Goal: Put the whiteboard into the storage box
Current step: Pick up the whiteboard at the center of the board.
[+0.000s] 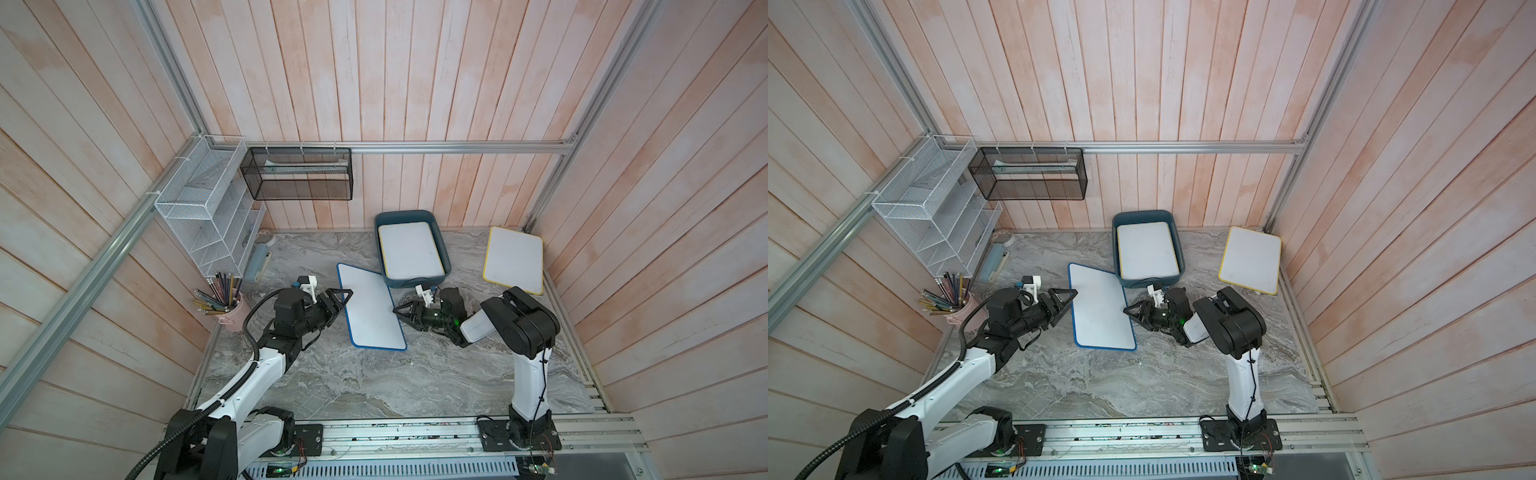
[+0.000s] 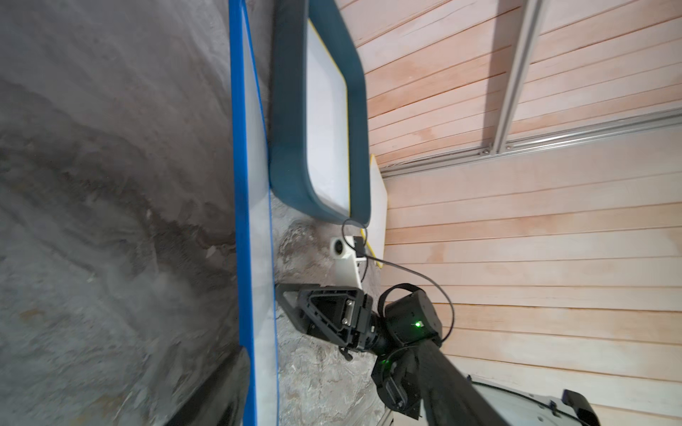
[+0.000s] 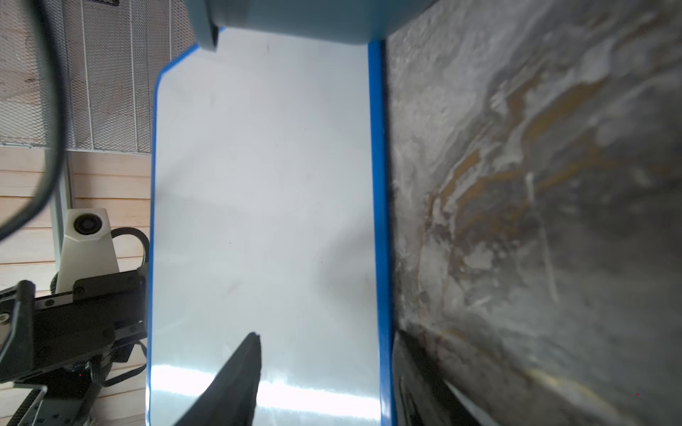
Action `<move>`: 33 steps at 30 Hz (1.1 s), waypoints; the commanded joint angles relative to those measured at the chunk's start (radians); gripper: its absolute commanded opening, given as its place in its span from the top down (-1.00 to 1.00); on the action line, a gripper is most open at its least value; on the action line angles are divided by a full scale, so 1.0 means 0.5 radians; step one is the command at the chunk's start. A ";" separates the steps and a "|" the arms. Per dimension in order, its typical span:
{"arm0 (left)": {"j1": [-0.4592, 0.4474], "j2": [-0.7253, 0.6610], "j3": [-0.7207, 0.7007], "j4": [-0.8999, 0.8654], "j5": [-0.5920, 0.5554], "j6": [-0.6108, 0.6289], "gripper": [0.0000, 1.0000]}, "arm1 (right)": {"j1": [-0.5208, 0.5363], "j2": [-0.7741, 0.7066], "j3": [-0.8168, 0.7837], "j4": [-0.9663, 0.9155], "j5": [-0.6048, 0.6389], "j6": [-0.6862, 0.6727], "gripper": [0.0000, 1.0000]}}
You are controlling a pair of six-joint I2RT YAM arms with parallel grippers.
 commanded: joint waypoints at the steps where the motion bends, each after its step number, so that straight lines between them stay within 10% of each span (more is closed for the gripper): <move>1: -0.097 0.076 -0.026 0.011 0.302 -0.066 -0.48 | 0.193 0.104 -0.036 -0.096 -0.432 0.054 -0.15; 33: -0.221 0.264 -0.030 0.212 0.293 -0.140 -0.48 | 0.191 0.155 0.009 0.072 -0.466 0.156 -0.15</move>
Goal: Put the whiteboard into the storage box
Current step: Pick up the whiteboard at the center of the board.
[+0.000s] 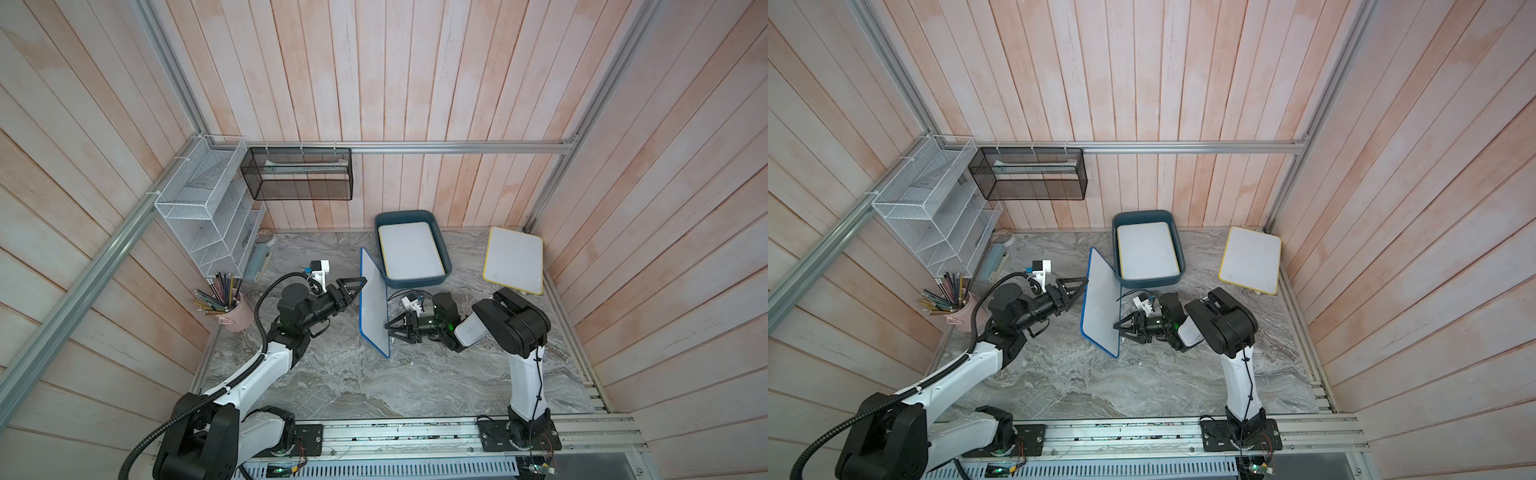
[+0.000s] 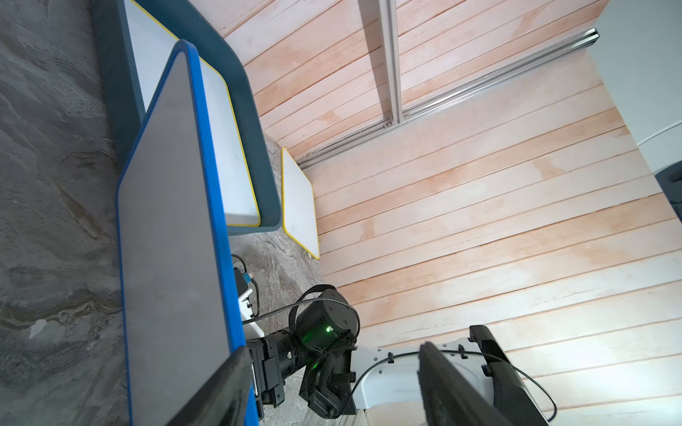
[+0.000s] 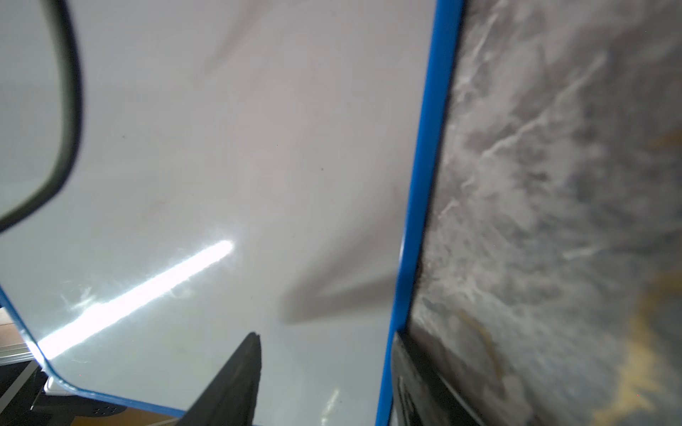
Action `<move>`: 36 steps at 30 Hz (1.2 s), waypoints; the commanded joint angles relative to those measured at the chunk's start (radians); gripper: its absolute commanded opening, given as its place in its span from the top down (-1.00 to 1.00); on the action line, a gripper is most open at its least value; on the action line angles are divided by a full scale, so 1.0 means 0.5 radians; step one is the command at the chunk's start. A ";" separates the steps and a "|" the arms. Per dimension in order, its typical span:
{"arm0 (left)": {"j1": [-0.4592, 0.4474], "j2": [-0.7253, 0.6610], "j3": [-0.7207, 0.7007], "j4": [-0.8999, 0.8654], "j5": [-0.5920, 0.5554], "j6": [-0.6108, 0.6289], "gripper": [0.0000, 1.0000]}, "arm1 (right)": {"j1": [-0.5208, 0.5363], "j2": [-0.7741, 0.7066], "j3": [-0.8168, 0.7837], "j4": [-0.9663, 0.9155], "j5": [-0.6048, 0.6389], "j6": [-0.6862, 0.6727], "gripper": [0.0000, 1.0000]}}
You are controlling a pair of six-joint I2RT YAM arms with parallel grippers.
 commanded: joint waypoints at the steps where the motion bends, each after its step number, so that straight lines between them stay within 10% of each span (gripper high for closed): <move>1: -0.062 0.116 -0.083 -0.378 0.137 -0.054 -0.48 | 0.081 0.082 0.010 0.008 -0.065 0.027 -0.15; 36: -0.206 0.426 -0.001 -0.213 0.118 -0.086 -0.51 | 0.078 0.146 -0.002 0.286 -0.108 0.198 -0.15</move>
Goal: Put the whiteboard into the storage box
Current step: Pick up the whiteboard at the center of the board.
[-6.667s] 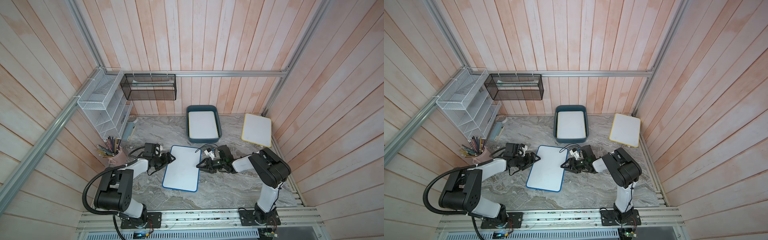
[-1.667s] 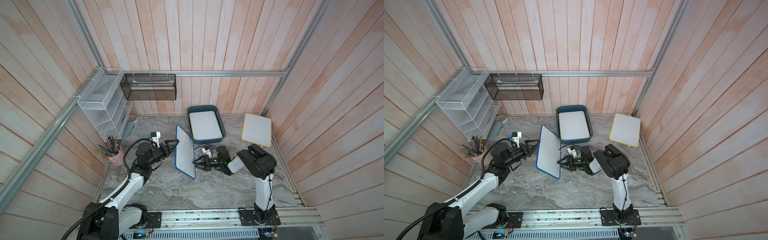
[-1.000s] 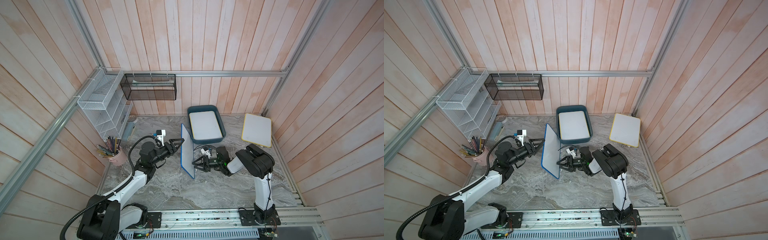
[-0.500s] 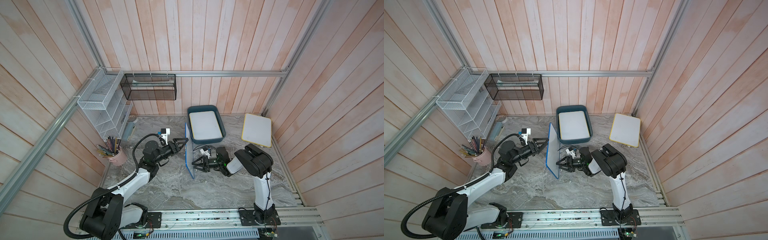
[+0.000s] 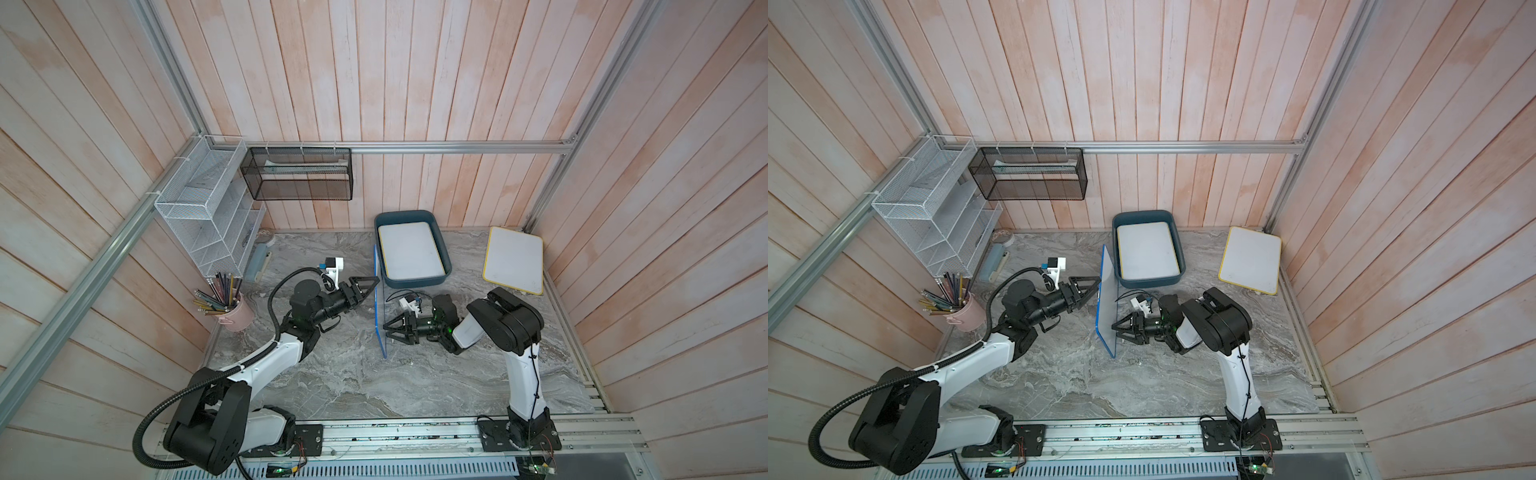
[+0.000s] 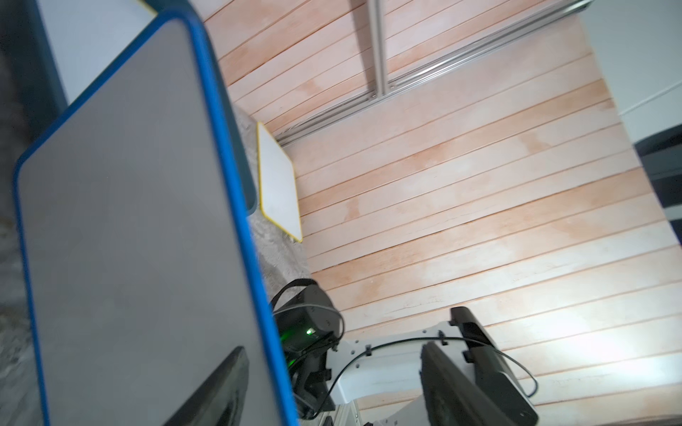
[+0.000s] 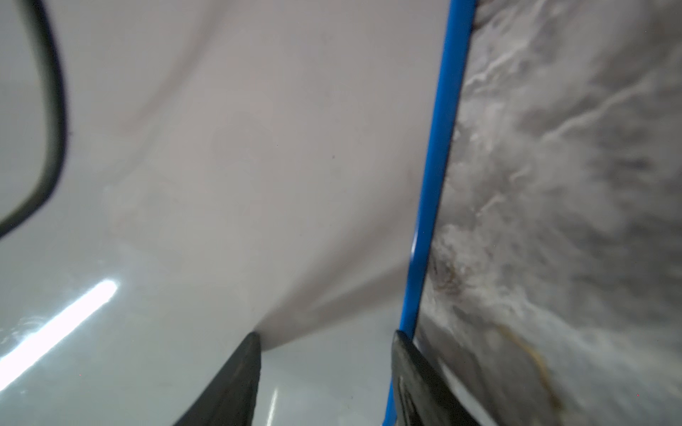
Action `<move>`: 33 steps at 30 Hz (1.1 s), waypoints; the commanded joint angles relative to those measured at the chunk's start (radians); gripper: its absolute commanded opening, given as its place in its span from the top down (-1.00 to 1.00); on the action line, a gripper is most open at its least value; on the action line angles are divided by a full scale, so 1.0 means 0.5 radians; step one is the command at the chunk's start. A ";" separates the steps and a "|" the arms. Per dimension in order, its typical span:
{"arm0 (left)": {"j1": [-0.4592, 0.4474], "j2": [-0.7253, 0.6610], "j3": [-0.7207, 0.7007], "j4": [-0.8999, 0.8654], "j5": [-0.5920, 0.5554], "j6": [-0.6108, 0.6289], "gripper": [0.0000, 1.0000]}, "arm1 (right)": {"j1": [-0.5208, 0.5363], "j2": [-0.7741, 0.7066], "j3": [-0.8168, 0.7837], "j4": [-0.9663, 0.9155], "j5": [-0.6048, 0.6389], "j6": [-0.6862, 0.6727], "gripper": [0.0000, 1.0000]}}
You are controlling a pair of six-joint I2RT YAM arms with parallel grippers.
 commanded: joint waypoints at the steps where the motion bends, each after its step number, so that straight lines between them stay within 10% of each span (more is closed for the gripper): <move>1: -0.045 0.124 -0.074 -0.327 0.066 -0.022 -0.51 | 0.040 0.048 -0.005 0.020 -0.039 0.015 -0.15; 25: -0.054 -0.024 0.183 -1.204 -0.338 0.503 -0.18 | 0.019 -0.047 0.031 -0.269 -0.016 -0.165 -0.15; 33: -0.028 -0.136 0.258 -1.514 -0.540 0.682 0.49 | 0.018 -0.041 0.053 -0.305 -0.020 -0.182 -0.15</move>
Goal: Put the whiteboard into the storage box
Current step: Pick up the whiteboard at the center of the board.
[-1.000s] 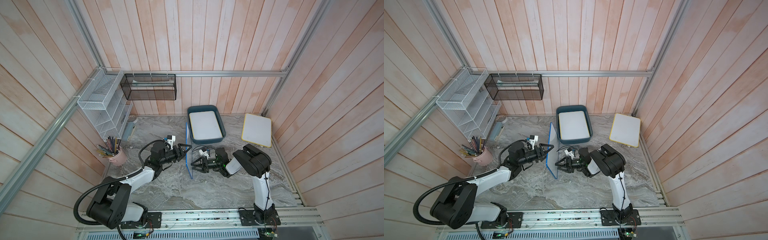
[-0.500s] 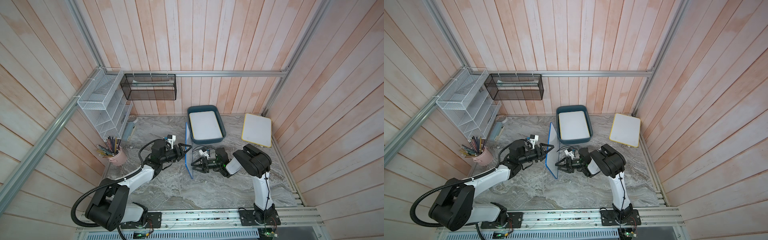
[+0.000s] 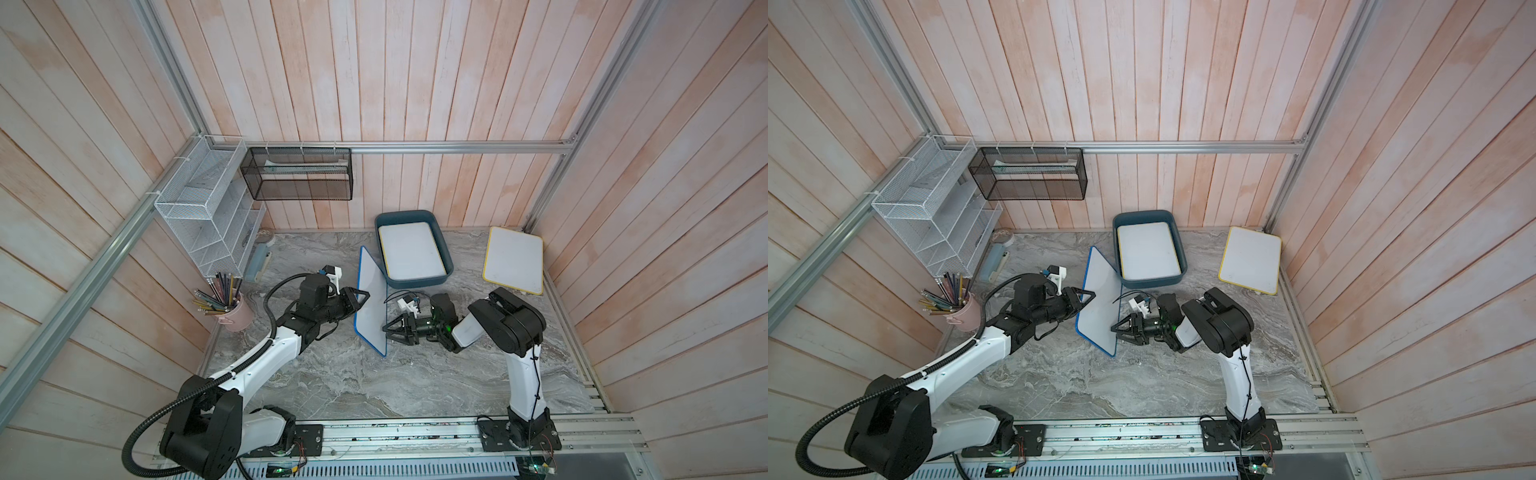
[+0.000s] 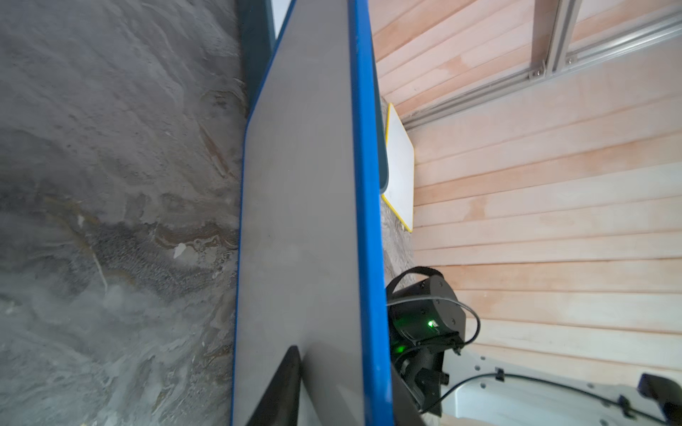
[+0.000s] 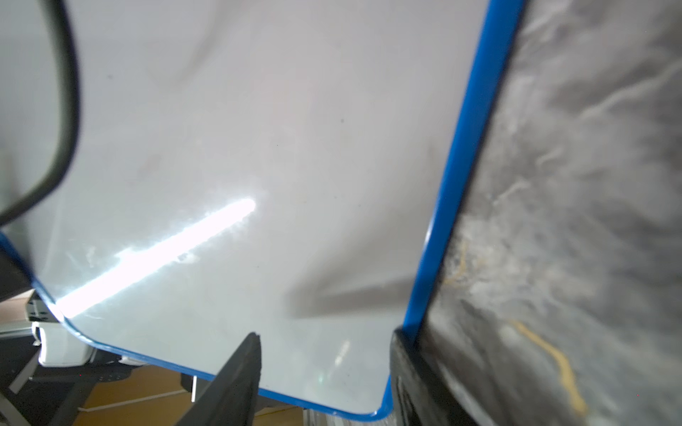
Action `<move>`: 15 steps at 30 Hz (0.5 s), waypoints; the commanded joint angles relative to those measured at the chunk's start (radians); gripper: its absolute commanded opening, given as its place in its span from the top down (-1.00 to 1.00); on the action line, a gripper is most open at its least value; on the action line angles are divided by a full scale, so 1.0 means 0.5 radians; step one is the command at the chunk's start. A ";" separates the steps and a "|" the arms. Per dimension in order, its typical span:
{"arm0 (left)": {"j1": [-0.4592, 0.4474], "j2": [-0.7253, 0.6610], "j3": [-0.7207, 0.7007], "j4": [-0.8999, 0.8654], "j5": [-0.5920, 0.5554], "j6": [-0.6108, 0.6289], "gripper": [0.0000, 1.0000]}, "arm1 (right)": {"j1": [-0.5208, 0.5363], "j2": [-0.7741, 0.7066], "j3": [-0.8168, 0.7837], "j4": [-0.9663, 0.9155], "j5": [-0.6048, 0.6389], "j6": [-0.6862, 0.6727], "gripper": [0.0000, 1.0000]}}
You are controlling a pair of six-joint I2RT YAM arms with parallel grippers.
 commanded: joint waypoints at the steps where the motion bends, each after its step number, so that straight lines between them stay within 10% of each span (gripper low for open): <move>1: -0.029 0.011 -0.011 -0.356 -0.093 0.149 0.52 | 0.027 0.004 0.027 -0.123 0.015 -0.043 -0.15; 6: 0.044 -0.098 0.005 -0.506 -0.172 0.227 0.98 | 0.028 0.013 0.035 -0.130 0.010 -0.047 -0.15; 15: 0.211 -0.319 0.069 -0.707 -0.250 0.354 1.00 | 0.027 0.027 0.082 -0.180 -0.013 -0.065 -0.14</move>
